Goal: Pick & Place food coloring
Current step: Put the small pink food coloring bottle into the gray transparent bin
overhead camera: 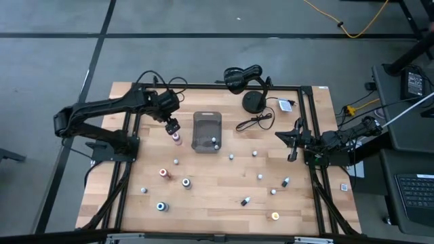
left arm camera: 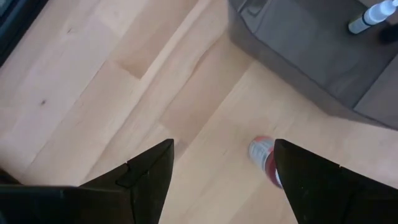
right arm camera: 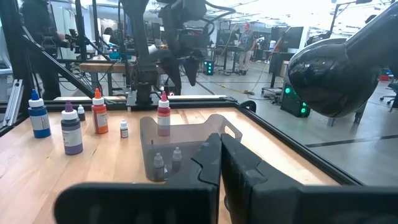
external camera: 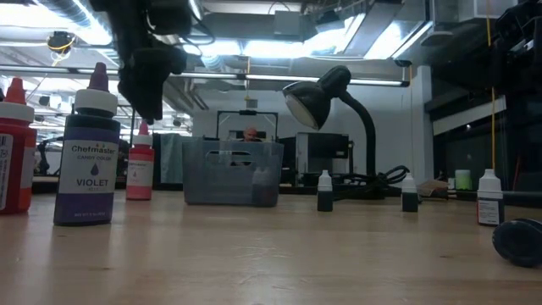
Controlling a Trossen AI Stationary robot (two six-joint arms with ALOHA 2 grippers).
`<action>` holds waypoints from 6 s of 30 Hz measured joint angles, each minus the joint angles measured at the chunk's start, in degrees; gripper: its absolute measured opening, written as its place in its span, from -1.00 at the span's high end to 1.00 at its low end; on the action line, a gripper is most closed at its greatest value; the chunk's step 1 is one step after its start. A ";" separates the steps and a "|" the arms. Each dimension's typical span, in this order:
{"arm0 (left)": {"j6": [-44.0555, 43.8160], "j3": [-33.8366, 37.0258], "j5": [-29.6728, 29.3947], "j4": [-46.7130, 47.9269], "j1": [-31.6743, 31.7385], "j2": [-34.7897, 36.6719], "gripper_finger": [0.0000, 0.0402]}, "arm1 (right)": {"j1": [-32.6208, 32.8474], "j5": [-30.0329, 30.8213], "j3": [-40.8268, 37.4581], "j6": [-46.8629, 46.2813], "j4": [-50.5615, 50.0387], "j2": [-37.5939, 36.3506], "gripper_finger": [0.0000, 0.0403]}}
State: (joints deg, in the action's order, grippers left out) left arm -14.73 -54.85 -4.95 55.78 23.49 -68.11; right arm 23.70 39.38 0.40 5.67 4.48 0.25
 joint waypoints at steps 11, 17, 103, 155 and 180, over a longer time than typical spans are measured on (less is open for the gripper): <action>-3.00 0.02 -0.52 2.88 -0.37 3.96 -0.34 | 0.00 0.00 0.02 -0.01 0.01 0.00 0.93; -5.54 0.02 -1.22 5.67 -1.43 7.24 -0.34 | -0.01 0.02 0.00 0.00 0.01 0.00 0.93; -47.73 -6.84 0.18 11.28 -47.11 2.92 -0.34 | 0.01 0.00 0.02 0.00 -0.01 -0.02 0.93; -45.50 -5.35 -3.15 3.00 -39.32 -20.93 -0.34 | 0.00 0.00 0.01 -0.01 0.01 -0.02 0.93; -48.22 -0.81 -1.96 -4.53 -39.32 -24.02 -0.34 | -0.01 0.00 0.00 -0.01 0.00 -0.02 0.93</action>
State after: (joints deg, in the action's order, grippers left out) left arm -62.95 -55.66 -6.91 51.25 -15.84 -92.13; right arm 23.69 39.38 0.40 5.66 4.48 0.23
